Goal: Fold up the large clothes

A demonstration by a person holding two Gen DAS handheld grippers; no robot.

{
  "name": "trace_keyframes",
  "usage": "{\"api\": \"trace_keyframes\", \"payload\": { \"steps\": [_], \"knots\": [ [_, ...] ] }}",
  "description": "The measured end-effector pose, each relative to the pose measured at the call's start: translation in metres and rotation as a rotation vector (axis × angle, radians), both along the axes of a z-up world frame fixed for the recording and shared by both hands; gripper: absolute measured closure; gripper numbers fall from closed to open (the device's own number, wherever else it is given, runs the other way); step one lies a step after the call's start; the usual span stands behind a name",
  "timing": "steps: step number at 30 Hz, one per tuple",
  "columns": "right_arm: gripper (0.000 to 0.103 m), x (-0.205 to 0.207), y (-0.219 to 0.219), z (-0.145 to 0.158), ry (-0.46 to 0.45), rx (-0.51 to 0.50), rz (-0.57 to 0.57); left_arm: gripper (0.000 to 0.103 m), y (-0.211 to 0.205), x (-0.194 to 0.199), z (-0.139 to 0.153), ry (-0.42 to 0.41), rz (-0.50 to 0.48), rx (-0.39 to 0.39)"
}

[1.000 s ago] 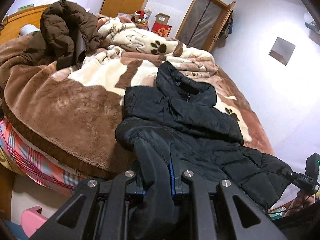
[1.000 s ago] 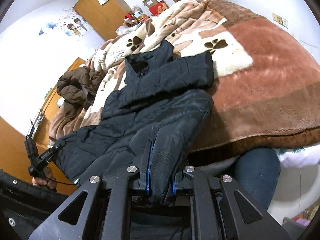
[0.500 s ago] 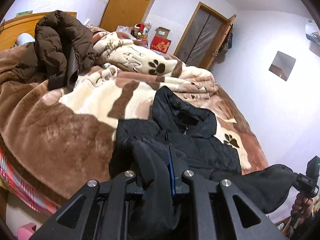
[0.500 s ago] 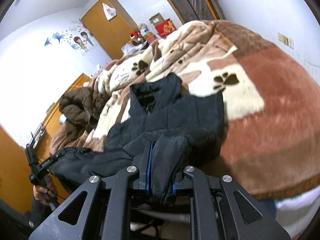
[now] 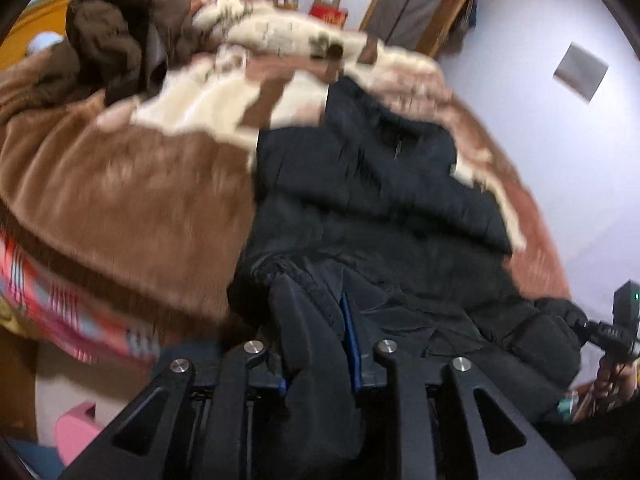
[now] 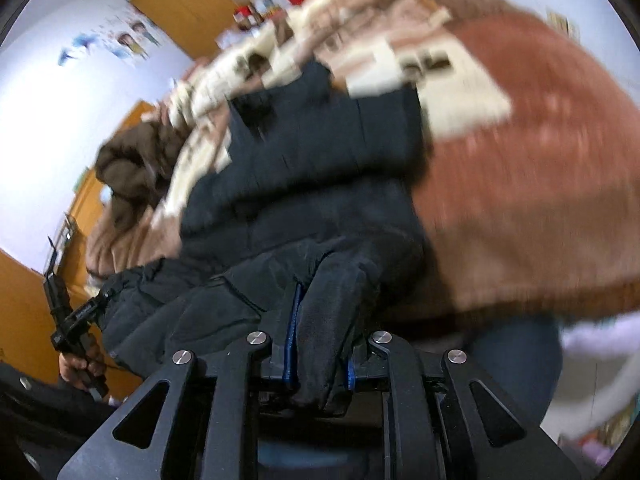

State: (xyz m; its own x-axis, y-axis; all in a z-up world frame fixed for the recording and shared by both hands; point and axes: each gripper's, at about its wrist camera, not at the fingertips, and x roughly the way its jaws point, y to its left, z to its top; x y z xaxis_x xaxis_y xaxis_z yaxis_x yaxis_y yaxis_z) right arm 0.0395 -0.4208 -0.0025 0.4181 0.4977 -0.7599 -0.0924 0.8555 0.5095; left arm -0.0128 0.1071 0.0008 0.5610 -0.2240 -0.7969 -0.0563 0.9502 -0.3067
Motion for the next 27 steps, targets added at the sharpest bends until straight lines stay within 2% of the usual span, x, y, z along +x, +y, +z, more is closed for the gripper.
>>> {"api": "trace_keyframes", "payload": {
  "steps": [3,4,5,8,9,10,12,16,17,20,27],
  "knots": [
    [0.068,-0.014,-0.001,-0.001,-0.012,-0.044,0.016,0.072,0.000,-0.013,-0.005,0.041,-0.011,0.030],
    [0.056,-0.016,-0.002,0.003,-0.031,-0.072,0.010,0.070,0.000,-0.016,-0.004,0.040,-0.011,0.039],
    [0.051,-0.016,-0.004,0.009,-0.052,-0.103,-0.006,0.070,0.000,-0.017,-0.001,0.041,-0.012,0.046],
    [0.051,-0.011,-0.017,0.028,-0.118,-0.159,-0.064,0.061,-0.001,-0.018,0.009,0.045,-0.035,0.083],
    [0.051,-0.009,-0.018,0.034,-0.140,-0.176,-0.084,0.052,0.000,-0.019,0.014,0.034,-0.037,0.114],
    [0.050,-0.007,-0.021,0.039,-0.163,-0.189,-0.102,0.047,0.002,-0.020,0.020,0.014,-0.024,0.156],
    [0.050,0.000,-0.019,0.045,-0.188,-0.191,-0.110,0.046,0.015,-0.020,0.027,0.007,0.006,0.213],
    [0.050,0.029,-0.001,0.044,-0.195,-0.194,-0.070,0.045,0.039,-0.010,0.033,-0.018,0.091,0.261],
    [0.050,0.037,0.004,0.042,-0.194,-0.192,-0.063,0.045,0.041,0.000,0.035,-0.030,0.105,0.258],
    [0.050,0.070,0.023,0.044,-0.215,-0.181,-0.025,0.045,0.029,0.037,0.043,-0.086,0.064,0.222],
    [0.050,0.170,0.059,0.059,-0.271,-0.172,0.040,0.044,-0.027,0.165,0.061,-0.158,-0.095,0.118]
  ]
}}
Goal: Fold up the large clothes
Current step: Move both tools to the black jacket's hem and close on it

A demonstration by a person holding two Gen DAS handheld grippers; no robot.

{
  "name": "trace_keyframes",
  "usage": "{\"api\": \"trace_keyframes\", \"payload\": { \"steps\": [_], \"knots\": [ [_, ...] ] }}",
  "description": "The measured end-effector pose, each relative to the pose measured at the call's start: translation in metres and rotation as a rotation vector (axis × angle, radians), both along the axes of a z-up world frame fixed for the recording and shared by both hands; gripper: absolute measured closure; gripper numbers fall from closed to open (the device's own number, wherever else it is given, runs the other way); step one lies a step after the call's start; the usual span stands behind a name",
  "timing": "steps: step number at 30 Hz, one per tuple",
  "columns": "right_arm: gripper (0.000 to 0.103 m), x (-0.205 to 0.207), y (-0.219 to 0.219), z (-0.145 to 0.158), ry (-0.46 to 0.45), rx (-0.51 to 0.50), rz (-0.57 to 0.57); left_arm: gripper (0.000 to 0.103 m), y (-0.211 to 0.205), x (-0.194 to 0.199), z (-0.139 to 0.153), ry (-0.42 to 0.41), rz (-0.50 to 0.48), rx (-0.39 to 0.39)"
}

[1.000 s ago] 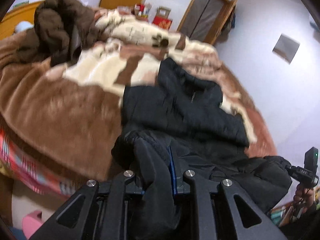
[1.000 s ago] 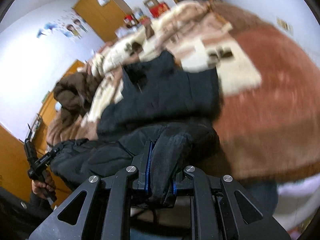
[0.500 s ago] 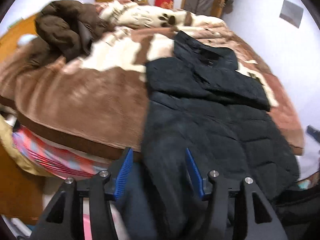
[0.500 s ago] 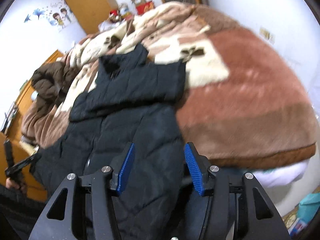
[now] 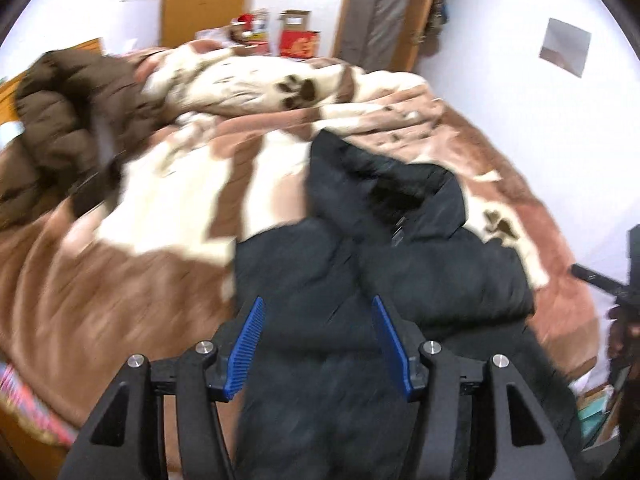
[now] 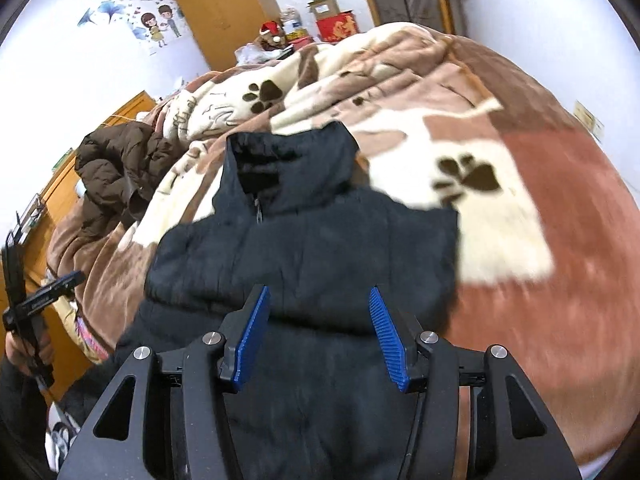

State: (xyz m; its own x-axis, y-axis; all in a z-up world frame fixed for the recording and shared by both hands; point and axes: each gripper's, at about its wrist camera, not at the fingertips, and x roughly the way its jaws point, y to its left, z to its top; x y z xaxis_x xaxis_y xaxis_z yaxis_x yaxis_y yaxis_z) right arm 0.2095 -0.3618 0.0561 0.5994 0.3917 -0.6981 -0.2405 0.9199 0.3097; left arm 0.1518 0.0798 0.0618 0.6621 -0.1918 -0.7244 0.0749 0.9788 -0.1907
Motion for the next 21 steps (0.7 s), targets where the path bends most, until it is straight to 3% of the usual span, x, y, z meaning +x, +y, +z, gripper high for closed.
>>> {"api": "trace_keyframes", "payload": {
  "steps": [6,9,15,21],
  "knots": [
    [0.050,0.093,0.017,-0.010,0.020,0.026,-0.002,0.037,-0.039,0.111,-0.003,0.018,-0.049,-0.042],
    [0.050,0.138,0.028,-0.018,0.037,0.022,-0.013,0.036,-0.050,0.168,-0.016,0.041,-0.042,-0.020],
    [0.050,0.212,0.053,-0.039,0.057,-0.015,0.011,0.031,-0.052,0.264,-0.056,0.086,0.027,-0.029],
    [0.050,0.272,0.067,-0.069,0.100,-0.066,0.016,0.031,-0.050,0.331,-0.107,0.145,0.100,0.024]
  ]
}}
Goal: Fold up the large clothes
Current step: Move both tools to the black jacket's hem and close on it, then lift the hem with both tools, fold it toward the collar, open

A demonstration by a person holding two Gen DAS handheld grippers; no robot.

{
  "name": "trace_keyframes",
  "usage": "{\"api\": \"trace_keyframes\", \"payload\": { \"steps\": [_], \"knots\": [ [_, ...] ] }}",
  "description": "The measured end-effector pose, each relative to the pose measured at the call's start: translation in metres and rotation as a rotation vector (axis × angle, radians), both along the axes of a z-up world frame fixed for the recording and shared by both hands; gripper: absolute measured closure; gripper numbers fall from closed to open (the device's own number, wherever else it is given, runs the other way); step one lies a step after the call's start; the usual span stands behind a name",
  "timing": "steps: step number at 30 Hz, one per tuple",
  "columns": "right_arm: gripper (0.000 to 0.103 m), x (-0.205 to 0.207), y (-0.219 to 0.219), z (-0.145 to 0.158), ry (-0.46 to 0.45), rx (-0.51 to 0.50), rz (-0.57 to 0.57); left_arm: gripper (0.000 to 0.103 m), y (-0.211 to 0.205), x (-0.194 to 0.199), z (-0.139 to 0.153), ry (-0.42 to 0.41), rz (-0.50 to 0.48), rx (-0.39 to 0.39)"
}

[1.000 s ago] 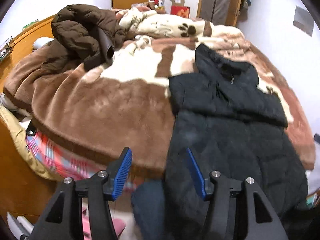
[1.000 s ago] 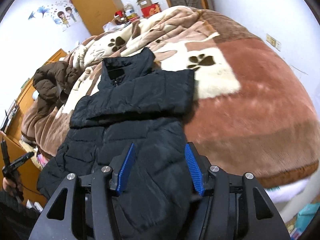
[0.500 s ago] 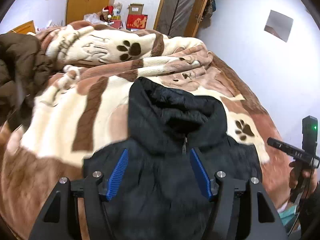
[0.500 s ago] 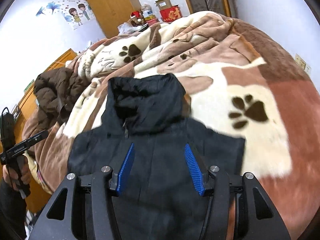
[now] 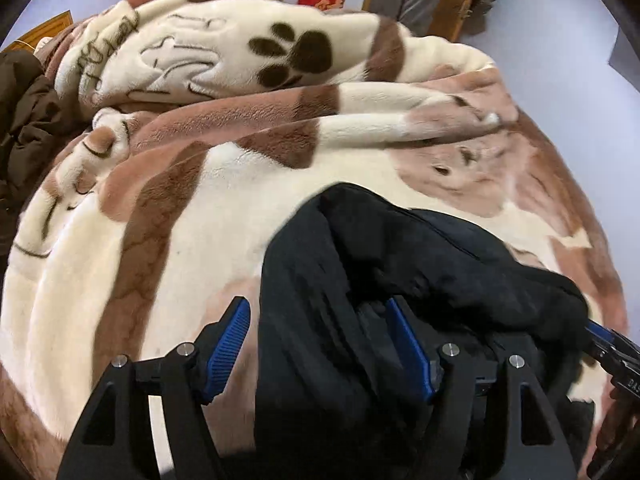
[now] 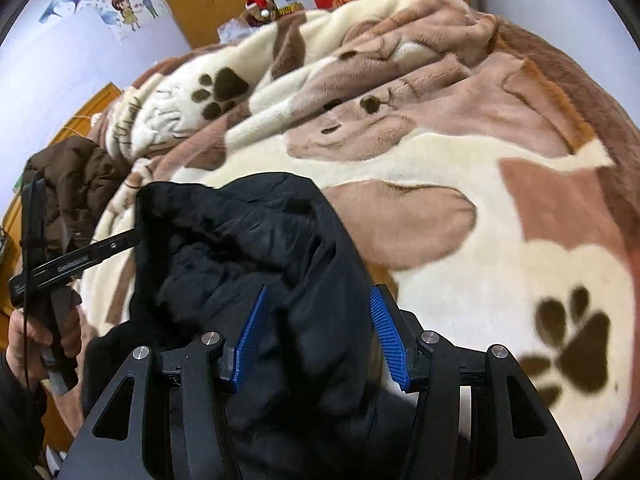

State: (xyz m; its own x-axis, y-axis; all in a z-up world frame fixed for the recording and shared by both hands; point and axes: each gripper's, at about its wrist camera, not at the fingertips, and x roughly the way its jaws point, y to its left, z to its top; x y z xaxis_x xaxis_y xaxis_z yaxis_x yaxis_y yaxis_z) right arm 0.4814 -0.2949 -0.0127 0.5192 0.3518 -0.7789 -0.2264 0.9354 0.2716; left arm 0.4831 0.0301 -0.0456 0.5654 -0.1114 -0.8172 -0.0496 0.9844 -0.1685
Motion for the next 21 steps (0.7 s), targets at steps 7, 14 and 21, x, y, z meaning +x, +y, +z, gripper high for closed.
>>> {"api": "trace_keyframes", "payload": {
  "steps": [7,14,21],
  "knots": [
    [0.094,0.008,0.004,-0.004,-0.024,0.005,-0.001,0.097,0.001,-0.002,-0.006,-0.057,-0.023,-0.051],
    [0.094,-0.080,-0.016,0.058,-0.157,0.118,0.015,0.097,0.030,-0.106,0.066,-0.253,-0.032,-0.207],
    [0.094,-0.199,-0.036,0.042,-0.092,0.176,0.051,0.095,0.051,-0.239,0.065,-0.236,-0.056,-0.238]
  ]
}}
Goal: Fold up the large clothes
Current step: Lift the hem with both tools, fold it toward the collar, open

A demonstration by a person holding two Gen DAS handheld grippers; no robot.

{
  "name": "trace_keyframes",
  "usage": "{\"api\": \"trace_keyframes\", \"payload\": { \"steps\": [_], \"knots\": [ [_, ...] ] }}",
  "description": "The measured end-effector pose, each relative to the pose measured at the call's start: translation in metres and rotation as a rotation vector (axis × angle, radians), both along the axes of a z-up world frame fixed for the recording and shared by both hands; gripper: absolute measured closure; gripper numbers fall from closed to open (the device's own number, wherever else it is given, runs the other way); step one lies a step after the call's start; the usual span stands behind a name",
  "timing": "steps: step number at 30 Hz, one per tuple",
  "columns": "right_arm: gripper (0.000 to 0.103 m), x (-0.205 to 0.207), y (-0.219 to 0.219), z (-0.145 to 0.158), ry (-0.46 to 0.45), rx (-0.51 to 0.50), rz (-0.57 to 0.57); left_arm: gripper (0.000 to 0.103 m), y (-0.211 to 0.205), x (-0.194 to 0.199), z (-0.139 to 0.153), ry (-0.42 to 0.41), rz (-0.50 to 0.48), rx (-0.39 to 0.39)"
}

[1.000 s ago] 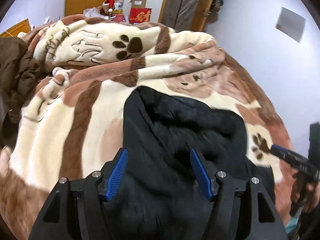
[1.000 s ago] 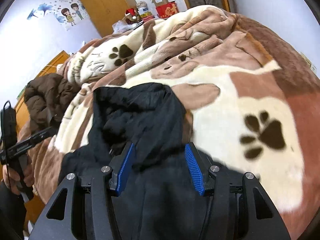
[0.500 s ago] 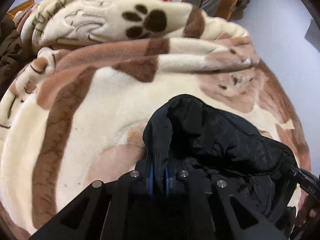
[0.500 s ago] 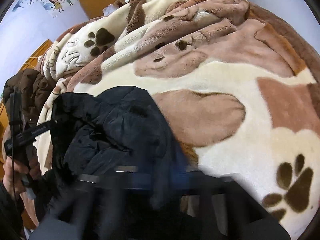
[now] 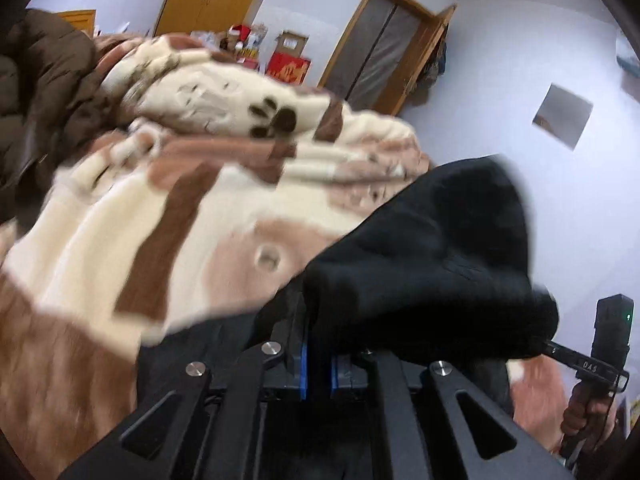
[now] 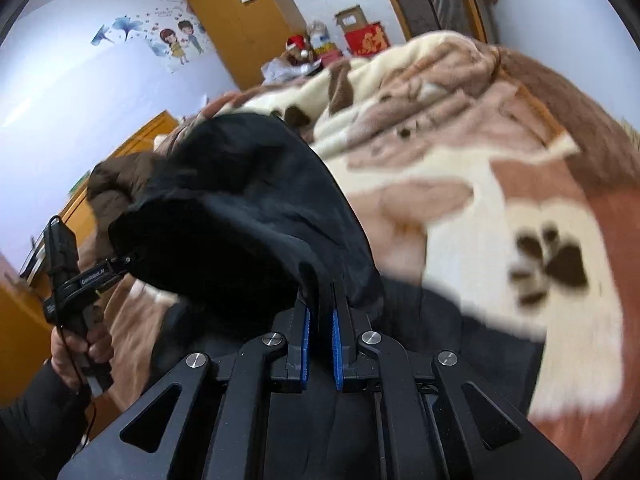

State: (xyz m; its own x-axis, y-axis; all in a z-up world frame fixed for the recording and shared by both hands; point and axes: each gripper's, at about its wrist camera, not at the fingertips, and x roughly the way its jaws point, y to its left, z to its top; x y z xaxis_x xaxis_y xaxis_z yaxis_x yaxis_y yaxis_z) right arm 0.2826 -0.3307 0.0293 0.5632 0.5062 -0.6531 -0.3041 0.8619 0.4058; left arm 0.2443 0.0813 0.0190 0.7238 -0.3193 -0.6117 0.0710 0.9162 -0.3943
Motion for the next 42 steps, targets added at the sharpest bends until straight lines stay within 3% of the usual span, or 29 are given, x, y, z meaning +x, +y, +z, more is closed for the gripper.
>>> {"api": "trace_keyframes", "payload": {
  "steps": [5,8,14,18,20,23,25,28,31,34,38,40,42],
  "knots": [
    [0.089,-0.050,-0.001,-0.049,0.151,-0.065,0.013,0.085,0.002,-0.060,-0.036,0.155,-0.039,0.063],
    [0.086,-0.069,-0.007,-0.053,0.174,-0.057,0.022,0.080,0.001,-0.087,-0.039,0.179,-0.051,0.088],
    [0.084,-0.068,-0.009,-0.011,0.074,-0.068,0.031,0.079,-0.003,-0.098,0.008,0.072,-0.062,0.107],
    [0.083,-0.049,0.019,0.004,0.000,-0.067,0.035,0.064,-0.021,-0.077,0.025,-0.012,-0.073,0.087],
    [0.083,-0.035,0.044,-0.011,0.008,-0.079,0.061,0.063,-0.037,-0.063,0.011,0.009,-0.124,0.051],
    [0.084,-0.018,0.071,-0.054,0.095,-0.203,0.073,0.063,-0.067,-0.049,-0.039,0.139,-0.187,0.117],
    [0.084,-0.019,0.073,-0.084,0.151,-0.220,0.074,0.063,-0.074,-0.052,-0.077,0.203,-0.204,0.131],
    [0.087,-0.022,0.067,-0.113,0.148,-0.200,0.075,0.063,-0.069,-0.061,-0.107,0.206,-0.194,0.108],
    [0.087,-0.020,0.069,-0.119,0.139,-0.208,0.076,0.063,-0.070,-0.058,-0.110,0.208,-0.183,0.119],
    [0.087,-0.022,0.071,-0.102,0.158,-0.220,0.053,0.066,-0.077,-0.062,-0.092,0.220,-0.176,0.149],
    [0.085,-0.056,0.068,-0.065,0.100,-0.129,0.089,0.066,-0.079,-0.095,-0.056,0.148,-0.230,0.057],
    [0.085,-0.065,0.074,-0.068,0.110,-0.134,0.113,0.066,-0.091,-0.098,-0.062,0.154,-0.246,0.098],
    [0.085,-0.061,0.083,-0.088,0.157,-0.172,0.126,0.066,-0.096,-0.089,-0.090,0.243,-0.231,0.139]
  ]
}}
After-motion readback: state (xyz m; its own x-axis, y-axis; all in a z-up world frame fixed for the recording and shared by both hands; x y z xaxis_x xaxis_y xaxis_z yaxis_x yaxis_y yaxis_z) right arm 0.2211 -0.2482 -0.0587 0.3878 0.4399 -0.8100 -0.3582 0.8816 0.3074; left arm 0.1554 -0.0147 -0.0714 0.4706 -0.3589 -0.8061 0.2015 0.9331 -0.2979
